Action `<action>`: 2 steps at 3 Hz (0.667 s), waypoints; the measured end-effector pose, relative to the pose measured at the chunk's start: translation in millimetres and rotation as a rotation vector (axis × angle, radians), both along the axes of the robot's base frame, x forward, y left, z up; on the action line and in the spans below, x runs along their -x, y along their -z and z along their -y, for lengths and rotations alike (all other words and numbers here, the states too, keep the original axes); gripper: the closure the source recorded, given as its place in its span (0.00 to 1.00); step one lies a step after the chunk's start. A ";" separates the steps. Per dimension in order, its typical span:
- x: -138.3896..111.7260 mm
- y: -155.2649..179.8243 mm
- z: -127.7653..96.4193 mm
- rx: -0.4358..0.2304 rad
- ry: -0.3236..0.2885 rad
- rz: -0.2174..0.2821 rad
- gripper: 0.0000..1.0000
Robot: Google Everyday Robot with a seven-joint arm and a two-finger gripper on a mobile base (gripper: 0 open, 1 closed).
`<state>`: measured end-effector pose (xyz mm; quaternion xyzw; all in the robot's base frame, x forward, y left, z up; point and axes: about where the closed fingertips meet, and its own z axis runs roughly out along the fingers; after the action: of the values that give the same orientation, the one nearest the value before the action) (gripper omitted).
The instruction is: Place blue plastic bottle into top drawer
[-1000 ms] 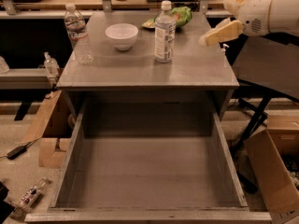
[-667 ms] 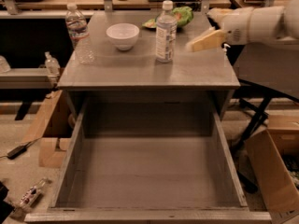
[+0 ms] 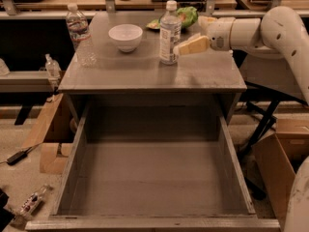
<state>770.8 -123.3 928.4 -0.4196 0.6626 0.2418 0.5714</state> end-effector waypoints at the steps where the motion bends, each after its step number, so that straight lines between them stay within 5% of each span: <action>1: -11.6 4.6 -19.1 -0.049 0.006 -0.006 0.00; 2: -22.9 3.8 -41.1 -0.108 0.009 0.007 0.12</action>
Offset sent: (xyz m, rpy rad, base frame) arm 0.0387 0.0673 0.0029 0.2035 -0.0431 -0.0220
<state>793.7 -82.2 924.6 -0.3862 0.6482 0.2732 0.5966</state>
